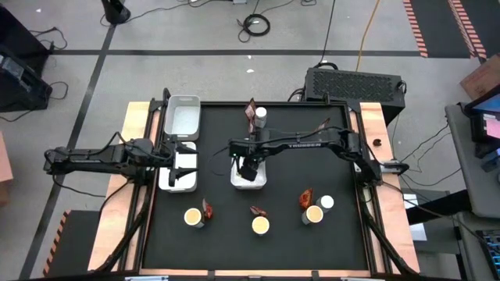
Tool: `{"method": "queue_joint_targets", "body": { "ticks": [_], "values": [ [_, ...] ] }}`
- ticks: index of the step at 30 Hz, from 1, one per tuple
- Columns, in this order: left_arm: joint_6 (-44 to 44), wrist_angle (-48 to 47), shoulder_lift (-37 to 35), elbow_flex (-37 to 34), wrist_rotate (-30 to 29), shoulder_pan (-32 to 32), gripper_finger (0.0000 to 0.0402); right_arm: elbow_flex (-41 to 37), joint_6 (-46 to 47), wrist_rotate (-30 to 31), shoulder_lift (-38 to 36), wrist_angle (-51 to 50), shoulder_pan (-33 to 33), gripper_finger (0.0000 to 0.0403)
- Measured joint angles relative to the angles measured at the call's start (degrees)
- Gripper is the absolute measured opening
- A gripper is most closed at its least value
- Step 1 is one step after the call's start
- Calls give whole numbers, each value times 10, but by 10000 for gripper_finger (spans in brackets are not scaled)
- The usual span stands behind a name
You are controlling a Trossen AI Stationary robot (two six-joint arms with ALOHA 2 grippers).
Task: Sort spices by type
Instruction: Put the white seasoning bottle into the right white bin
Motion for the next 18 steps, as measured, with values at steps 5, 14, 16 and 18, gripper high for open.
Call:
{"method": "queue_joint_targets", "body": {
  "ticks": [5, 14, 16, 18],
  "values": [
    [1, 1, 0, 0, 0, 0, 327, -10, 29, 9, -10, 1, -1, 146],
    [-3, 1, 0, 0, 2, 0, 327, -11, 40, 14, -10, -7, 0, 146],
    [-3, 1, 0, 0, 8, 0, 327, -11, 55, 24, -10, -8, 0, 146],
    [-3, 1, 0, 0, 9, 0, 327, -11, 67, 25, -10, -9, 0, 146]
  ]
}}
